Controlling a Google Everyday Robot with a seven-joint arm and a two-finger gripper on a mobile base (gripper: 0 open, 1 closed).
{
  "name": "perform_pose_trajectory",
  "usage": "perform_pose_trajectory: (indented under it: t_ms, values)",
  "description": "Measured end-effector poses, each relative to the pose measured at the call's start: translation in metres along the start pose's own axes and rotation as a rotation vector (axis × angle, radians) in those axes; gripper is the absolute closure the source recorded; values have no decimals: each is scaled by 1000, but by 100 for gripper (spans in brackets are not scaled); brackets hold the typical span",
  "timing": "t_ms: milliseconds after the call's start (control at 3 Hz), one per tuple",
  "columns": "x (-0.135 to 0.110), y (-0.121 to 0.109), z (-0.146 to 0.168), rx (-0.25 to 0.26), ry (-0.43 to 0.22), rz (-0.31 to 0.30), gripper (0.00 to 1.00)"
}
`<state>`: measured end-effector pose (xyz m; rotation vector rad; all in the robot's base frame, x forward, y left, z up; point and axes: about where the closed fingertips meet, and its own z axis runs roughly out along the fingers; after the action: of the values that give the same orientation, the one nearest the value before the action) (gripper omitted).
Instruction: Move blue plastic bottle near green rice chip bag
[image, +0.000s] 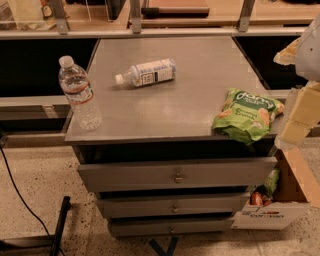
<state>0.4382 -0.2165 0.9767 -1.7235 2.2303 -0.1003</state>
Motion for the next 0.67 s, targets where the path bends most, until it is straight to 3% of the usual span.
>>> perform_pose_trajectory:
  t_ms: [667]
  values:
    - [-8, -12, 3, 20, -16, -33, 0]
